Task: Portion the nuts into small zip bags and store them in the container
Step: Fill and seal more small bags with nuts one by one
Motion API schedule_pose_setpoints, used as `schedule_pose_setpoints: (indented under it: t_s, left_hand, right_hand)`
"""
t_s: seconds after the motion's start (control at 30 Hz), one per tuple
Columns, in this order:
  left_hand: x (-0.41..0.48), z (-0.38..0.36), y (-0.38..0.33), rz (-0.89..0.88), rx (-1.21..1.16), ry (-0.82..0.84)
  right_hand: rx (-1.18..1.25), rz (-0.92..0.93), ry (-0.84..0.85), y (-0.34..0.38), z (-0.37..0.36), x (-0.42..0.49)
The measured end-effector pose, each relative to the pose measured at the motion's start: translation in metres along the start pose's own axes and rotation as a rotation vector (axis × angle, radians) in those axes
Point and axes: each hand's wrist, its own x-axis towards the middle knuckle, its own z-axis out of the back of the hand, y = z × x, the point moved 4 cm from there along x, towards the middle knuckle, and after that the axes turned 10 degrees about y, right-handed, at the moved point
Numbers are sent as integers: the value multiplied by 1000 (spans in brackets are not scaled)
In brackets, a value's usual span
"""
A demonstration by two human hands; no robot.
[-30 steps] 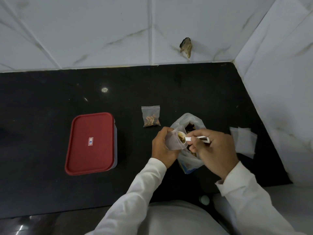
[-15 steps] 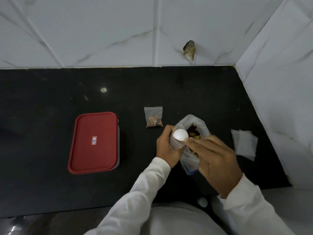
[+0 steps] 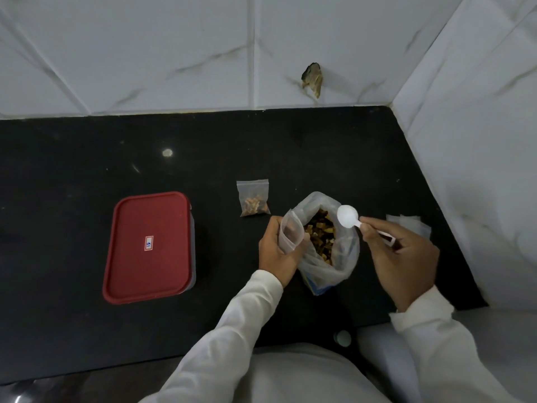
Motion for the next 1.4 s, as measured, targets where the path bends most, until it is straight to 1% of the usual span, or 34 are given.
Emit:
schedule_pose_setpoints:
  t_s: [0.1, 0.23, 0.33, 0.47, 0.57, 0.63, 0.73, 0.8, 0.87, 0.93, 1.03, 1.13, 1.2, 1.3, 1.4]
  left_hand:
    - [1, -1, 3, -8, -5, -22]
    - [1, -9, 8, -6, 4, -3]
    - [2, -13, 11, -6, 37, 6]
    - [4, -19, 18, 19, 80, 16]
    - [6, -23, 22, 28, 78, 14]
    - [6, -26, 26, 48, 53, -1]
    - [4, -29, 30, 69, 14, -21]
    - [4, -30, 32, 76, -8, -32]
    - [4, -30, 31, 71, -19, -47]
    - [4, -30, 31, 65, -34, -53]
    - [4, -30, 32, 53, -48, -63]
    - [4, -29, 33, 48, -38, -52]
    - [4, -29, 33, 60, -29, -47]
    - [4, -29, 35, 66, -22, -48]
    - [5, -28, 34, 72, -35, -48]
  right_hand:
    - [-102, 17, 85, -26, -12, 6]
    - [-193, 56, 206, -47, -43, 17]
    - [-380, 133, 326, -50, -66, 26]
    - [-589, 78, 497, -59, -83, 37]
    - [-639, 89, 528, -67, -85, 37]
    - [-619, 89, 524, -65, -84, 35]
    - [-611, 52, 584, -60, -77, 40]
    - [-489, 3, 622, -61, -68, 45]
    - [-375, 3, 607, -59, -61, 44]
    - [-427, 15, 583, -56, -62, 39]
    - [-511, -32, 597, -53, -67, 35]
    - [-346, -125, 597, -59, -67, 34]
    - [-219, -218, 595, -63, -67, 34]
    - [-95, -348, 600, -68, -69, 36]
    - [73, -528, 624, -72, -71, 39]
